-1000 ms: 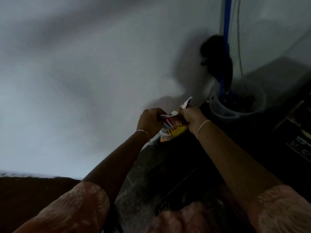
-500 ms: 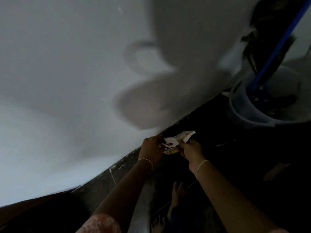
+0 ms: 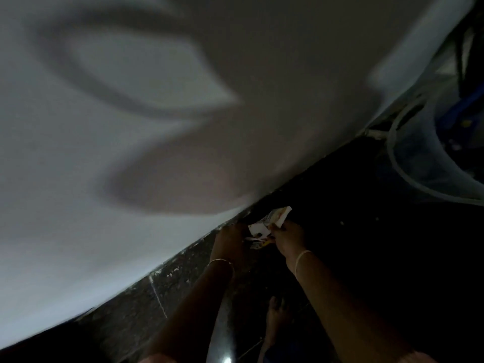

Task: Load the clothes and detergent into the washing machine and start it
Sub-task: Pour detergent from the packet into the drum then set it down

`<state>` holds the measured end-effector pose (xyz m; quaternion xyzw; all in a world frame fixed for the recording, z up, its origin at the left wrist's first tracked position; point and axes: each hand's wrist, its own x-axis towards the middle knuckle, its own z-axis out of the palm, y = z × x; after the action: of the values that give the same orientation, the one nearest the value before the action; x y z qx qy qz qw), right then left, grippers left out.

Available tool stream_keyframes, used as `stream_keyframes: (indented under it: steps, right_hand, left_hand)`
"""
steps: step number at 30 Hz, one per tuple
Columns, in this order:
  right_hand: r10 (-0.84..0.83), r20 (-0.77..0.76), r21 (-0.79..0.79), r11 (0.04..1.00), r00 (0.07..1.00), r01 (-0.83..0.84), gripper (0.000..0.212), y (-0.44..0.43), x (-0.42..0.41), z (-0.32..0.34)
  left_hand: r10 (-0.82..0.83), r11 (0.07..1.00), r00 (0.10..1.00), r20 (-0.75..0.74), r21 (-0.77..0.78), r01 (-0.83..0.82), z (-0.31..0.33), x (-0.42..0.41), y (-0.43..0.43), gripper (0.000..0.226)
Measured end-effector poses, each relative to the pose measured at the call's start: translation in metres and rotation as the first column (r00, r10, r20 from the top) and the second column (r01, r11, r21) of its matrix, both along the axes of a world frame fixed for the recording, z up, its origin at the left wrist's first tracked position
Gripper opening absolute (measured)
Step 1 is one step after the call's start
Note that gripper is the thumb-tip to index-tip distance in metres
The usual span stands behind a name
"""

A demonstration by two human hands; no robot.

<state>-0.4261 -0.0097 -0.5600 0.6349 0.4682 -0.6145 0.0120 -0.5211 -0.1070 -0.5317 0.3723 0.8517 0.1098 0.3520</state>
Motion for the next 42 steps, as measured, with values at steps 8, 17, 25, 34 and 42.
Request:
stream_keyframes:
  steps: [8,17,25,34,42]
  right_hand:
    - [0.087,0.011,-0.018,0.996,0.996,-0.087,0.032,0.009,-0.017,-0.031]
    - [0.319,0.006,0.033,0.947,0.948,-0.319,0.03,0.009,-0.024,-0.011]
    - [0.563,0.247,0.314,0.724,0.789,-0.614,0.047,-0.017,0.019,0.069]
    - [0.545,0.374,0.587,0.487,0.75,-0.647,0.06,-0.027,0.077,0.258]
    - [0.318,0.519,0.755,0.264,0.793,-0.6,0.044,-0.002,0.152,0.475]
  left_hand:
    - [0.004,0.998,0.998,-0.059,-0.057,-0.007,-0.033,-0.013,0.002,0.031]
    - [0.291,0.954,0.956,-0.037,0.09,-0.287,-0.038,-0.024,-0.004,0.046]
    - [0.253,0.963,0.967,-0.027,0.102,-0.249,0.034,0.003,-0.024,0.053]
    - [0.123,0.965,0.987,-0.102,0.245,-0.095,0.22,0.061,-0.017,0.051]
    - [0.017,0.886,0.958,-0.287,0.448,0.118,0.421,0.125,0.006,0.048]
